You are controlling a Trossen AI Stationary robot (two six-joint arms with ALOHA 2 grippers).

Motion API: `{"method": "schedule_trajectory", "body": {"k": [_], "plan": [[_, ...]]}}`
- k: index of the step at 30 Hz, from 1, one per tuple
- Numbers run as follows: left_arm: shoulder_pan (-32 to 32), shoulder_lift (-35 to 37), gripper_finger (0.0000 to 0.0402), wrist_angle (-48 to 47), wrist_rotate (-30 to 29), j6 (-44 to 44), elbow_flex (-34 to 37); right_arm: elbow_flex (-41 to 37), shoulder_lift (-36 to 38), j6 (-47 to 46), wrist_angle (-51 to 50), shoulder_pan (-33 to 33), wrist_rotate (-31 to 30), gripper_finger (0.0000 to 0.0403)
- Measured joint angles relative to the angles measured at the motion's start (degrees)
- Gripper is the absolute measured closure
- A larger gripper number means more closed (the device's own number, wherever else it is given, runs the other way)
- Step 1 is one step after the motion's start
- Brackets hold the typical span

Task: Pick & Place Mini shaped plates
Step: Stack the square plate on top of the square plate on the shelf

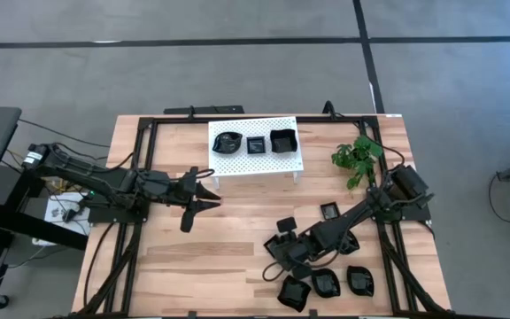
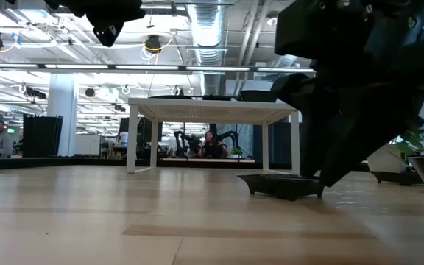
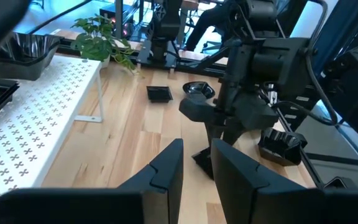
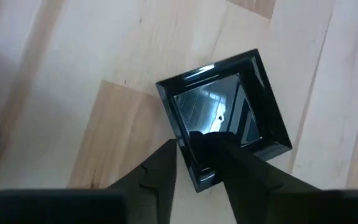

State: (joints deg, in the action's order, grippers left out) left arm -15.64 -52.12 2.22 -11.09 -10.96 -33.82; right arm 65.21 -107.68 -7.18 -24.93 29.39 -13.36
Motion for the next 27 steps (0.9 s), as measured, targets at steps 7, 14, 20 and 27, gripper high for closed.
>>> {"method": "schedule_trajectory", "body": {"k": [7, 14, 20, 27], "plan": [[0.0, 0.0, 0.0317, 0.2, 0.0, 0.0, 0.0, 0.0, -0.3, 0.1, -1.7, -0.7, 1.5, 0.0387], [0.0, 0.0, 0.0317, 0.4, 0.0, 0.0, 0.0, 1.8, 0.0, 0.2, -1.9, -0.7, 0.8, 0.0384], [0.0, 0.0, 0.0317, 0.7, 0.0, 0.0, 0.0, 9.7, 0.0, 3.0, -8.3, -1.2, -6.2, 0.0398], [0.0, 0.0, 0.0317, 0.9, 0.0, 0.0, 0.0, 21.2, 0.0, 15.6, -15.0, -4.7, -23.9, 0.0401]]}}
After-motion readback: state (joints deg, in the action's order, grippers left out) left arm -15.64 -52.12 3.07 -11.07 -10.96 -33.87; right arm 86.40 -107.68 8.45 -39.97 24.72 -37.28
